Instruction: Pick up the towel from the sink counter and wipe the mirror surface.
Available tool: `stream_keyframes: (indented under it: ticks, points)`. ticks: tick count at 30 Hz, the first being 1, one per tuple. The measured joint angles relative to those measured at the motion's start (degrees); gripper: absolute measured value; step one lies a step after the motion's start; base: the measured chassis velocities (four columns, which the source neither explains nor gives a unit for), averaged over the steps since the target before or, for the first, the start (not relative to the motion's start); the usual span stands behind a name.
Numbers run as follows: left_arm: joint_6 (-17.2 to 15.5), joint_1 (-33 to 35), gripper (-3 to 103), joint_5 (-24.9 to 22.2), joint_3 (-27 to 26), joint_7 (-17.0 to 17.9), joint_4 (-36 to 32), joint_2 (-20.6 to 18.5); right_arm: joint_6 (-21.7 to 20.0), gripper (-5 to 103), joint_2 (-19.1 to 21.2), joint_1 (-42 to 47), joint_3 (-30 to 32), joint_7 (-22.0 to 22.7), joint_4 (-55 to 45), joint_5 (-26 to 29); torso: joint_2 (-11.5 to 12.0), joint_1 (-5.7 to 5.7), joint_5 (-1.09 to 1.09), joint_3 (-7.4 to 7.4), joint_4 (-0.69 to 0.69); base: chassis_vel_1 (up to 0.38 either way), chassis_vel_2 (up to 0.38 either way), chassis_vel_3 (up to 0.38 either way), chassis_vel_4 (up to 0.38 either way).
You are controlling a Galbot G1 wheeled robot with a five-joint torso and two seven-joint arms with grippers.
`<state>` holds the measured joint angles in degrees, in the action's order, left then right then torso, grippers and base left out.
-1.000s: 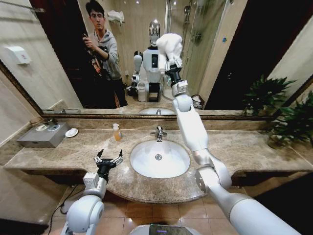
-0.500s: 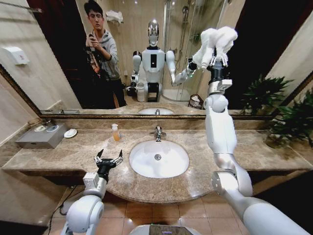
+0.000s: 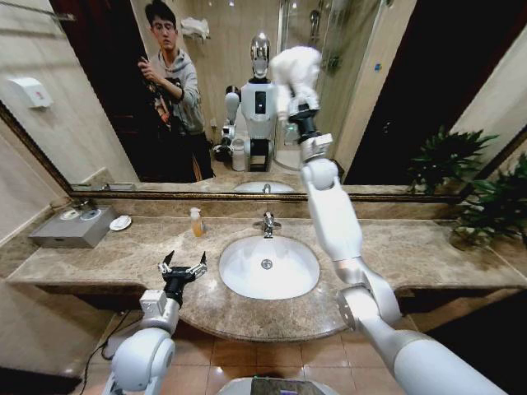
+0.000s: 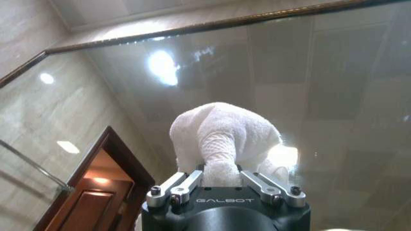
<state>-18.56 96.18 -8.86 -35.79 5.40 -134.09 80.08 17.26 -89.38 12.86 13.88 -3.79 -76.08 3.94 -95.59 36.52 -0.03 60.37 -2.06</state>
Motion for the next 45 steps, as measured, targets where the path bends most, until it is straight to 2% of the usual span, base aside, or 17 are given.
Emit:
stream_keyframes:
  ticks: [5, 12, 22, 25, 28, 35, 45]
  points:
    - [0.0, 0.0, 100, 0.0, 0.0, 0.0, 0.0, 0.0, -2.3, 13, 2.4, 2.4, 1.6, 1.4, -4.9, 2.1, 0.0, 0.00, 0.02, 0.00, 0.05, 0.000, 0.000, 0.000, 0.000]
    - [0.0, 0.0, 100, 0.0, 0.0, 0.0, 0.0, 0.0, -3.1, 13, 3.8, 2.8, 2.2, 2.5, -8.0, 3.8, 0.0, 0.00, 0.03, 0.00, 0.00, 0.010, 0.007, -0.006, -0.019]
    - [0.0, 0.0, 100, 0.0, 0.0, 0.0, 0.0, 0.0, -3.0, 13, 3.2, 1.3, 2.3, 2.6, -7.2, 4.1, 0.0, -0.01, 0.01, 0.00, 0.01, 0.122, 0.116, -0.116, -0.127]
    - [0.0, 0.0, 100, 0.0, 0.0, 0.0, 0.0, 0.0, -2.6, 13, 2.6, 0.6, 2.2, 2.7, -6.3, 4.3, 0.0, 0.01, -0.01, 0.00, -0.05, 0.139, 0.135, -0.122, -0.115]
    - [0.0, 0.0, 100, 0.0, 0.0, 0.0, 0.0, 0.0, -2.2, 13, 2.1, 0.6, 2.0, 2.9, -6.4, 4.5, 0.0, 0.00, -0.01, 0.00, -0.05, 0.085, 0.081, -0.035, -0.040]
    - [0.0, 0.0, 100, 0.0, 0.0, 0.0, 0.0, 0.0, -2.4, 13, 1.3, 0.9, 2.0, 3.1, -6.7, 3.3, 0.0, 0.01, 0.06, 0.00, 0.07, -0.032, -0.018, 0.008, 0.014]
    - [0.0, 0.0, 100, 0.0, 0.0, 0.0, 0.0, 0.0, -2.3, 13, 0.2, -1.0, 1.9, 3.2, -4.9, 3.0, 0.0, -0.01, 0.01, 0.00, -0.01, 0.068, 0.057, -0.062, -0.067]
